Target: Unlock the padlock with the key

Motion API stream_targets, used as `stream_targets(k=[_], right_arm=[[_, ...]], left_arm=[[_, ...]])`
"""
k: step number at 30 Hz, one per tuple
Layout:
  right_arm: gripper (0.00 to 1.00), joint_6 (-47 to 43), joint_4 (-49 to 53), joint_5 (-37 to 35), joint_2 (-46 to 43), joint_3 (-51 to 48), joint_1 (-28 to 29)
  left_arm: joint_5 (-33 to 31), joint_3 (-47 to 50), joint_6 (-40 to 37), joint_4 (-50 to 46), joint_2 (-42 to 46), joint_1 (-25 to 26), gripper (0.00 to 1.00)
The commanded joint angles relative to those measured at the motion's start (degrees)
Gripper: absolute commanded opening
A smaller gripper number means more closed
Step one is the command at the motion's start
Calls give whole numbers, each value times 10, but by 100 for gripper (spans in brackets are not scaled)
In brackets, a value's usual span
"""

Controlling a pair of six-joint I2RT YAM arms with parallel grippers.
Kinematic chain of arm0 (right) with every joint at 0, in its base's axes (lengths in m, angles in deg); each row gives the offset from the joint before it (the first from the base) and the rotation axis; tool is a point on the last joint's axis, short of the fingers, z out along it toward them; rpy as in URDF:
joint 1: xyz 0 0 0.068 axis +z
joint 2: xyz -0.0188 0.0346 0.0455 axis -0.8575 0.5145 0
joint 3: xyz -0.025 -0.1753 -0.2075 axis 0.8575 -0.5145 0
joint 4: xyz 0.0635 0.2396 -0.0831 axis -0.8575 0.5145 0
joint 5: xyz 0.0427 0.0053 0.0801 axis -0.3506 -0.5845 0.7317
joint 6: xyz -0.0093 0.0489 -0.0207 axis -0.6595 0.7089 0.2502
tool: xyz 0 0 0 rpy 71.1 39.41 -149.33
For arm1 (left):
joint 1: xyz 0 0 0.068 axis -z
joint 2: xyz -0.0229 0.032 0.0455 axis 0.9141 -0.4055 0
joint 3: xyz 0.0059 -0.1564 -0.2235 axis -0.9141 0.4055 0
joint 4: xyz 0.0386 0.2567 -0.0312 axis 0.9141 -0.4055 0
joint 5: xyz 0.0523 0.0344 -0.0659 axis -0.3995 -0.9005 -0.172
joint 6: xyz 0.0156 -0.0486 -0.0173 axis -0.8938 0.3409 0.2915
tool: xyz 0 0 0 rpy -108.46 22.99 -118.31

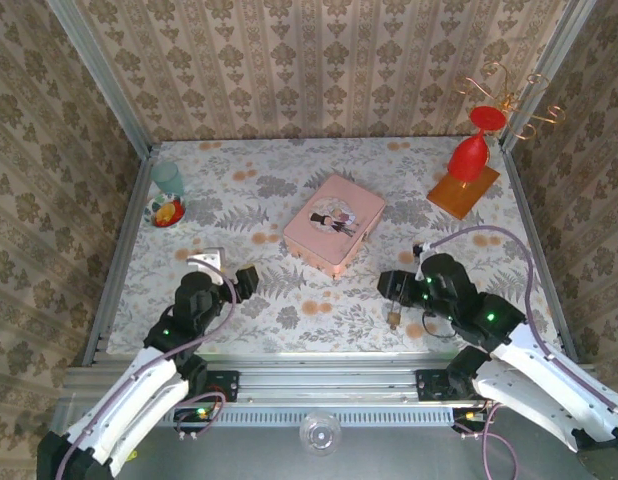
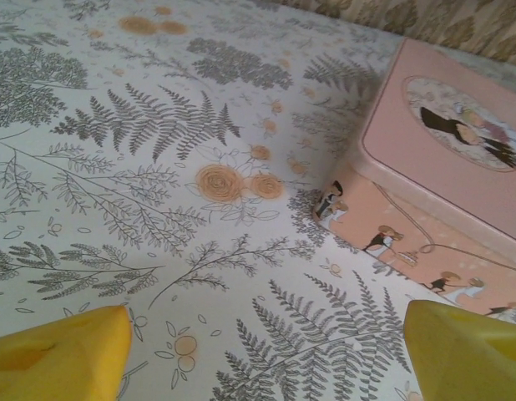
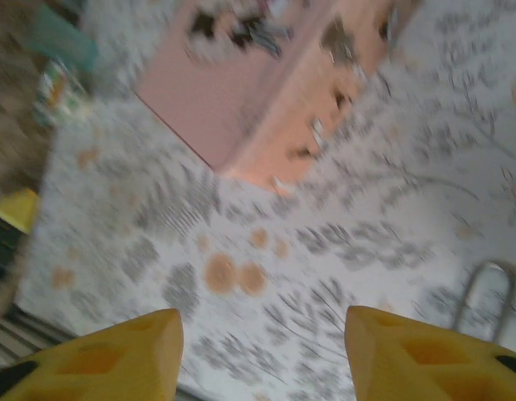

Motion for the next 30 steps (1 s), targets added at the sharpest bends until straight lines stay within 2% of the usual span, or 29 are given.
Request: stream_targets(k=[1,2,4,9,13,15,19,21,23,25,28,30], right_arm=[[99,-12,-45,-71,-6,1,3],[100,-13,-61,-83,-8,-1,3],[100,-19,-73,-112,-11,2,3],[100,-81,-64,-204,-32,9,2],[100,-174,-99,-258,-71,-14,1],[100,-221,-143,-268,-99,-48,1],[100,-295,-240,-292,-162,-127,1],[100,-329,-276,-294,-186,-160,0],[100,-356,-298,-294,-200,-182,-2],[100,-380,-304,-294,-201,-193,-5],[100,-418,-315,-294,-191,-210,-14],[100,-437,-331,-300,-182,-224,-23]], left_arm=[[-39,-64,4,38,-37,-16,86],[-43,-78,1,41,-51,-20,86],[-58,-102,-9,43,-68,-24,100],[-120,-134,-77,44,-79,-24,100],[-192,-111,-127,125,-89,-26,100],[-208,-88,-167,203,-104,-27,100],[-125,23,-357,499,-138,-26,100],[-136,56,-385,563,-141,-26,100],[-163,64,-382,556,-135,-26,100],[-159,60,-400,502,-126,-26,100],[-171,47,-405,415,-128,-56,100],[-187,59,-387,428,-147,-78,100]])
